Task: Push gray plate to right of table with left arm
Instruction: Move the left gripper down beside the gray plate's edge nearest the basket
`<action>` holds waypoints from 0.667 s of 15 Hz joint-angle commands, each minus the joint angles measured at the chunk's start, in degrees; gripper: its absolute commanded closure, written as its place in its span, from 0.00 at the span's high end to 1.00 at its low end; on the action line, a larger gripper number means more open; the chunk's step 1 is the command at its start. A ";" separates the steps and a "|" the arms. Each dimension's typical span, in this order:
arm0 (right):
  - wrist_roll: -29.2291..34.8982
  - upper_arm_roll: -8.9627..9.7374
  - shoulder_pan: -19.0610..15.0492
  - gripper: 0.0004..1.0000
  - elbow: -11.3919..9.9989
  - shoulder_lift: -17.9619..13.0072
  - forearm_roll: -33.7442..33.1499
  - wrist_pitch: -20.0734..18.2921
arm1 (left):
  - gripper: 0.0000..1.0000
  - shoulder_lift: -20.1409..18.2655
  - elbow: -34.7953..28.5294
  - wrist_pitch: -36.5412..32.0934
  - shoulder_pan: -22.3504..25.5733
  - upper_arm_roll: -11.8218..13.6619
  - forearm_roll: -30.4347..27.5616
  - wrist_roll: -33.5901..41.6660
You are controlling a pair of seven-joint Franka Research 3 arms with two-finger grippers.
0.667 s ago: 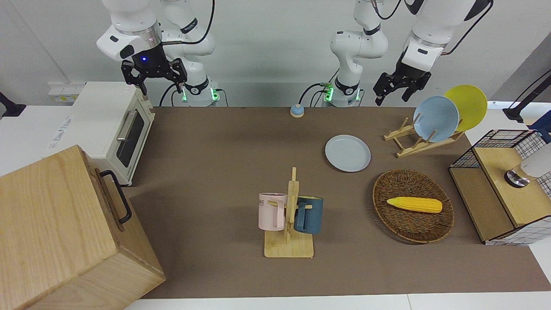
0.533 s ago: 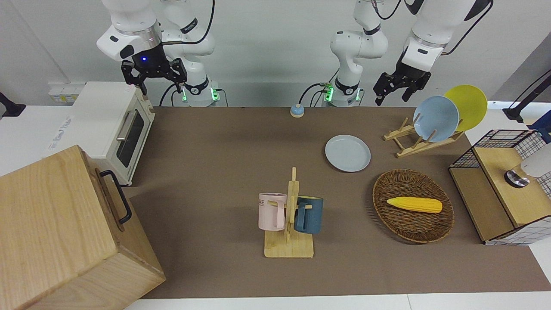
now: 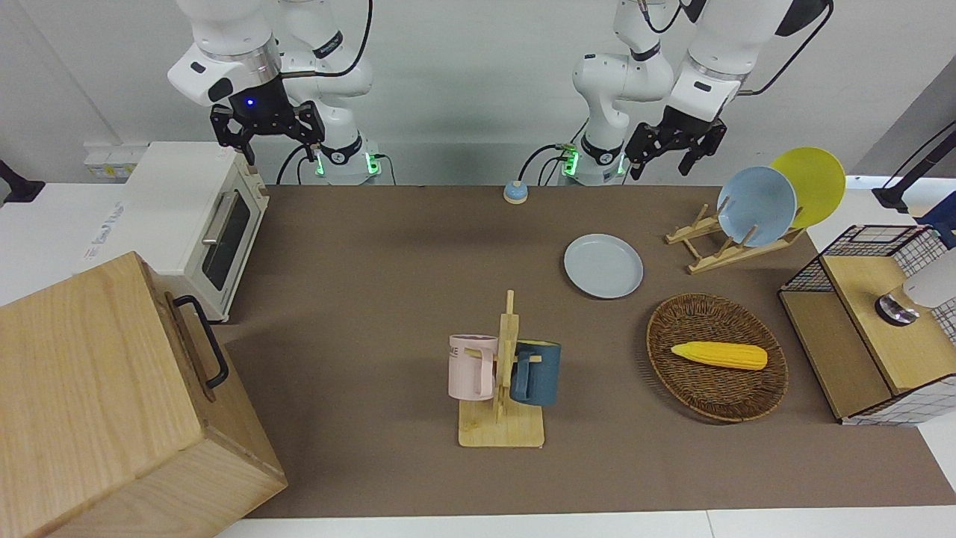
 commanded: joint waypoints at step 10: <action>-0.43 0.30 -0.46 1.00 -0.23 -0.60 -0.03 -0.68 | 0.99 -1.39 -1.59 -0.75 0.30 2.76 0.57 5.86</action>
